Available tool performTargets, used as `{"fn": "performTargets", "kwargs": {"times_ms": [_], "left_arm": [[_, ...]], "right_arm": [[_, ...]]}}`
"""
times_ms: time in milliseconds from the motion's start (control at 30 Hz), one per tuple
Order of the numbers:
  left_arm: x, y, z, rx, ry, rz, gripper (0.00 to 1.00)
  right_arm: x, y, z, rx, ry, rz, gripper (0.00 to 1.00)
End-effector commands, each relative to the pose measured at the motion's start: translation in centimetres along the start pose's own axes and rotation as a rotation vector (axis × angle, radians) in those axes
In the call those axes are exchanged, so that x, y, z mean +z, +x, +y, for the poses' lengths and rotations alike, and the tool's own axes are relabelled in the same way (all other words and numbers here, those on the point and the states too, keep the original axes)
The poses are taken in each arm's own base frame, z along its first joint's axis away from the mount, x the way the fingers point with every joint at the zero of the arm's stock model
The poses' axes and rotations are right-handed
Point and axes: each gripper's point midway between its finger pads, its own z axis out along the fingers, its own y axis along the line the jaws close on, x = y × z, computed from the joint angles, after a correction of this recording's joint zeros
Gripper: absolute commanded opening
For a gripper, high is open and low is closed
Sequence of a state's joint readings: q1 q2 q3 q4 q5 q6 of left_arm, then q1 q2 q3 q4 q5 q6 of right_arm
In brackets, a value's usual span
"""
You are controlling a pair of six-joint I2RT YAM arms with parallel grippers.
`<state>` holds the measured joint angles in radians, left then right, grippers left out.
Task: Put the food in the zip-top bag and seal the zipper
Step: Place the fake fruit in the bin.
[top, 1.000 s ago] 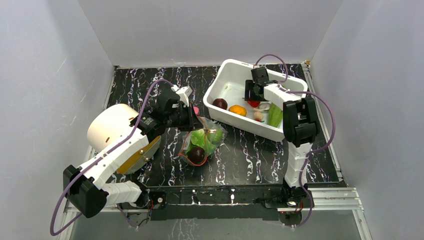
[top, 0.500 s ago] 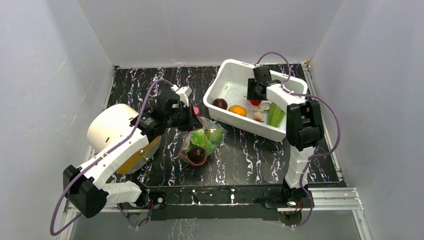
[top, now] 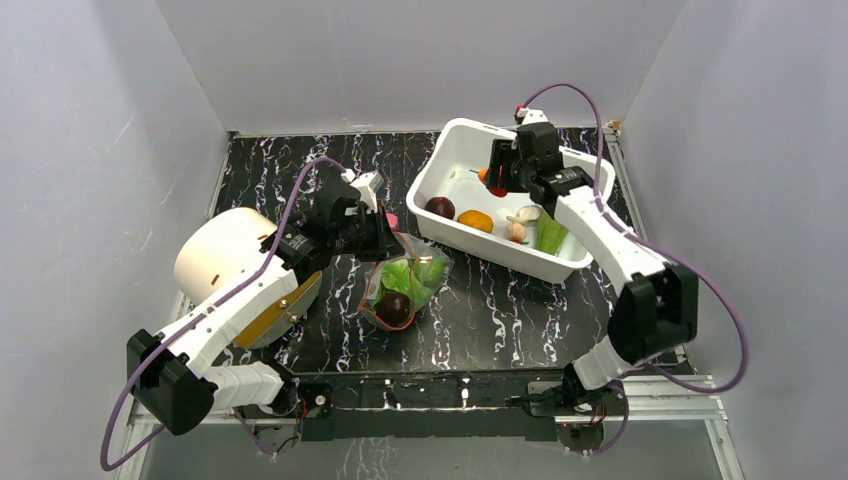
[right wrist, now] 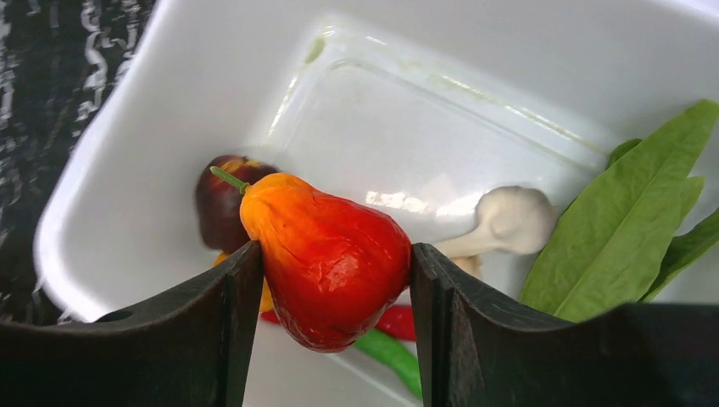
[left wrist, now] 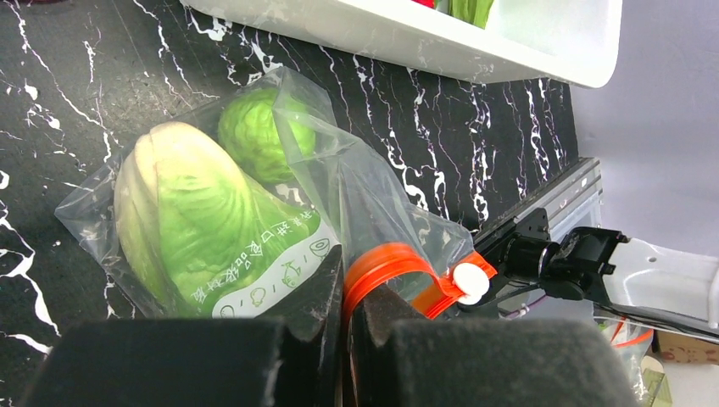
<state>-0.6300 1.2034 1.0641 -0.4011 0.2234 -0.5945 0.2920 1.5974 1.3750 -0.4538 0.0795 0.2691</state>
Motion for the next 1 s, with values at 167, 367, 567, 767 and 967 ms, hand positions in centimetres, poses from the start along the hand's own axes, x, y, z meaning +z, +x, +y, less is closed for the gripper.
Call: {"fn": "performTargets", "kwargs": {"times_ms": [167,367,567,767,967], "left_arm": [[-0.6,-1.3,-0.2,-0.011,-0.049,0.016,0.07],[-0.4,-0.8,-0.5,-0.021,-0.027,0.039,0.00],[-0.2,-1.1,-0.6,-0.024,-0.026,0.037,0.00],[0.0,-0.8,-0.9,-0.053,-0.002,0.043,0.00],[0.0,-0.5,-1.1,-0.069,0.012,0.053,0.00]], "right_arm": [[-11.6,0.1,9.8,-0.041,-0.289,-0.139,0.30],[-17.9,4.1,14.1,-0.093,-0.451,-0.173,0.30],[-22.7,7.2,18.1,-0.124,-0.693,-0.183,0.28],[-25.5,8.2,20.1,-0.118,-0.844,-0.226,0.29],[-23.8,10.2,21.2,-0.137,-0.789,-0.156,0.27]]}}
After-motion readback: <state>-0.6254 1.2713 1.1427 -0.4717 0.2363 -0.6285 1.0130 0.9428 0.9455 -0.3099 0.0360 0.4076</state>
